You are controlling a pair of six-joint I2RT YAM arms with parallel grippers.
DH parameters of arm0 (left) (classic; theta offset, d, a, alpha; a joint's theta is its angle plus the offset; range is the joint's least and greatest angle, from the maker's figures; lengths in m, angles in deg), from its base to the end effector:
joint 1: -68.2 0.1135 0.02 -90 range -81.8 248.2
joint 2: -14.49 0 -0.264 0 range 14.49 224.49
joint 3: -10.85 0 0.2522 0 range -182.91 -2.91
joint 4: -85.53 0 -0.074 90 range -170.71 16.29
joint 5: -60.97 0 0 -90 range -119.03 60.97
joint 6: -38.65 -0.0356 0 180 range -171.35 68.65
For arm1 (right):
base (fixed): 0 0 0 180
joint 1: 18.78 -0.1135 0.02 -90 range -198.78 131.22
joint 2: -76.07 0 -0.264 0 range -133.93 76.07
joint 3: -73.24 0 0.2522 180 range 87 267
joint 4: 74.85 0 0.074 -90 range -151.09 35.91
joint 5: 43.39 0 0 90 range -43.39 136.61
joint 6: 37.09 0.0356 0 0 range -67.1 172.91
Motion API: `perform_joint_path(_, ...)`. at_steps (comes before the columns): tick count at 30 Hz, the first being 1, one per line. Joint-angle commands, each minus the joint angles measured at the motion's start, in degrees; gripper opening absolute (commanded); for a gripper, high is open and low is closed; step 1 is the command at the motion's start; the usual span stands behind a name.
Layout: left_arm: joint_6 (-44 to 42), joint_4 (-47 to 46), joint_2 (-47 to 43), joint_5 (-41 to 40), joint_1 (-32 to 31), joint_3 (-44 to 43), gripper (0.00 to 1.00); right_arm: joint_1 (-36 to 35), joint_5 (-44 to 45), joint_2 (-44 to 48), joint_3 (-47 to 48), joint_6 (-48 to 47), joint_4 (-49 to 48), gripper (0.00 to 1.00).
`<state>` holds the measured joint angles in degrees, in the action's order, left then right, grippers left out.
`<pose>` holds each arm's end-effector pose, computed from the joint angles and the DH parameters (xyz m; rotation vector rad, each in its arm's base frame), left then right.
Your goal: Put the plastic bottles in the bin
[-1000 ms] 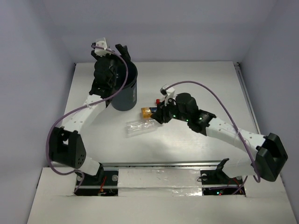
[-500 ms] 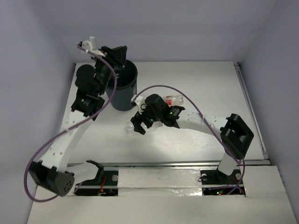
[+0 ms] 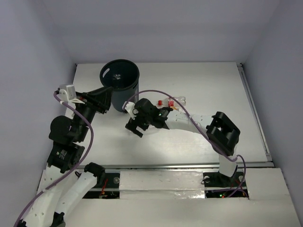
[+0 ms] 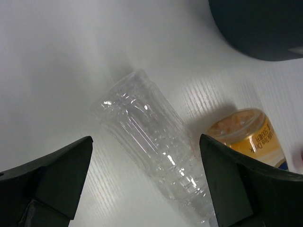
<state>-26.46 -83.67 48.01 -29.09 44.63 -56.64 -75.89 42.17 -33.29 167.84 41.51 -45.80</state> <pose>0.1007 -0.0439 0.4433 -0.0148 1.1983 -0.7449 0.2314 0.3629 0.2225 -1.3744 1.9482 0.4800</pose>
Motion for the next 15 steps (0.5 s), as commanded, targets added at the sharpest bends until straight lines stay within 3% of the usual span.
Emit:
perform_joint_path(1, -2.0, 4.4, -1.6, 0.6, 0.1, 1.7, 0.33, -1.1, 2.3, -2.4, 4.7, -2.9, 3.6, 1.00)
perform_joint_path(11, -4.3, 5.0, -5.0, 0.6, 0.1, 2.8, 0.35, -2.9, 2.3, -9.3, 9.6, -2.8, 8.5, 1.00)
perform_joint_path(15, -5.1, 4.7, -7.0, -2.8, 0.1, 3.3, 0.36, -5.0, 2.2, -8.9, 8.4, -1.0, 7.1, 0.94)
